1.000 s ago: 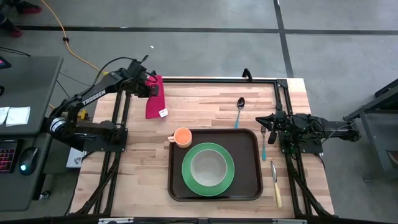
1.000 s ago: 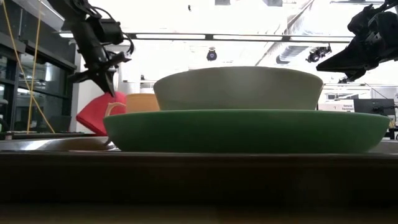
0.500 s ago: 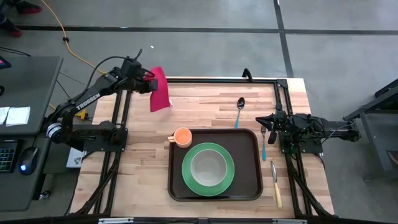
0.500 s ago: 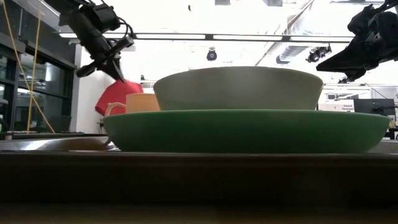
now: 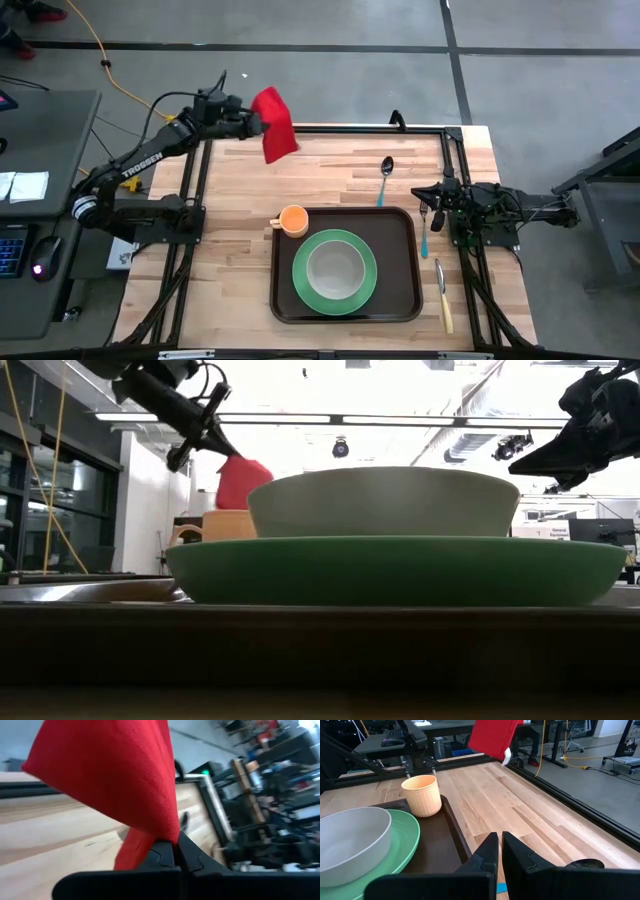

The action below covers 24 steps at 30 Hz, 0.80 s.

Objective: Set up tray
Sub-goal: Put the red table napkin to the right of the green plate on the brown serving tray

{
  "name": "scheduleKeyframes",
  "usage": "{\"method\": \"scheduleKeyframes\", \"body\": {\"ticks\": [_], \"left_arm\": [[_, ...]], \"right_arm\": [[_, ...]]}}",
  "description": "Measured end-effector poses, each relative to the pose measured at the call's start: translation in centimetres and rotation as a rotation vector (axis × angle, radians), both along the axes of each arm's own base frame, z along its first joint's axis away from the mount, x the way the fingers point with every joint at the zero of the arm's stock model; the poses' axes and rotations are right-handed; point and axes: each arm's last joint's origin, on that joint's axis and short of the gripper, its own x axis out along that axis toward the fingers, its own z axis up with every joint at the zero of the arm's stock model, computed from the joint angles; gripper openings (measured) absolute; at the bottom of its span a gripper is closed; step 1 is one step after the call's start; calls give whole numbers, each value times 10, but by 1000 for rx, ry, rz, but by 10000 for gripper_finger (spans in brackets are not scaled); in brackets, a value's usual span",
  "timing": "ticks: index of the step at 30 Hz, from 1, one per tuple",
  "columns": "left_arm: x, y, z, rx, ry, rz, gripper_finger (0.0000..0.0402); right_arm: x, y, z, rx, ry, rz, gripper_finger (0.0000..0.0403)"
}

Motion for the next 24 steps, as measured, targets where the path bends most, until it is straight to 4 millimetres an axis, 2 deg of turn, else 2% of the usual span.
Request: {"method": "scheduleKeyframes", "body": {"ticks": [9,24], "left_arm": [[29,-24,17,64,-167,-75,12],[62,-75,28,67,-293,-117,12]], "right_arm": [[-1,-1,0,-19,5,-47,0],[-1,-1,0,-30,9,-43,0]]}}
